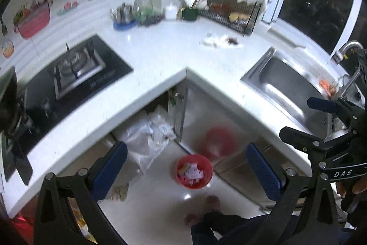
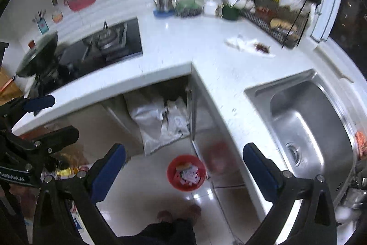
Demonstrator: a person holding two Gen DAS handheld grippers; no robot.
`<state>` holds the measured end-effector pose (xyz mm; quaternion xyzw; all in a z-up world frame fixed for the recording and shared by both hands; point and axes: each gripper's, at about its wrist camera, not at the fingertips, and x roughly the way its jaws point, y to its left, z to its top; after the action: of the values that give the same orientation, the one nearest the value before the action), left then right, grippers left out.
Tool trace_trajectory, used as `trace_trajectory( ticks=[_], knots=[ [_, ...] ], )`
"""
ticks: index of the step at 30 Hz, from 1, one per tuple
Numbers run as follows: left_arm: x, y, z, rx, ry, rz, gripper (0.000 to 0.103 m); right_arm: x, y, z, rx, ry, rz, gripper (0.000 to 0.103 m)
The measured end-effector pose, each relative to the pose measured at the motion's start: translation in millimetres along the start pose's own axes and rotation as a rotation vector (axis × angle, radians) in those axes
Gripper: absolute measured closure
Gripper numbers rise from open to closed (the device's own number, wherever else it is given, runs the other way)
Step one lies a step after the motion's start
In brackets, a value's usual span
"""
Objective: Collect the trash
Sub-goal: 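Raise both open grippers from the bucket back over the counter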
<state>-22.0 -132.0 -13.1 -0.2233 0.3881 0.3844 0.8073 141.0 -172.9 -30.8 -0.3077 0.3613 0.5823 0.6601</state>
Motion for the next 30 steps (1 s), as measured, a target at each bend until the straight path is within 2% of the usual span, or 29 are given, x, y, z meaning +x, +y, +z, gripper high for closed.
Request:
trace_trajectory(
  ticks=[7,16,24,30],
  knots=[
    [-34,-21,18,0.058,-0.074,-0.029,0.000,-47,-1,13,0.027,-0.099,-0.028,0.001],
    [-58,-45,21,0.106,-0.116,-0.059,0.000,-73,-9,12,0.061,-0.137,-0.079,0.001],
    [-50,-56,35,0.132,-0.124,-0.051,0.000,-77,-19,14,0.086,-0.151,-0.102,0.001],
    [-27,-60,57,0.144,-0.117,-0.067,0.000,-68,-31,24,0.107,-0.160,-0.101,0.001]
  ],
)
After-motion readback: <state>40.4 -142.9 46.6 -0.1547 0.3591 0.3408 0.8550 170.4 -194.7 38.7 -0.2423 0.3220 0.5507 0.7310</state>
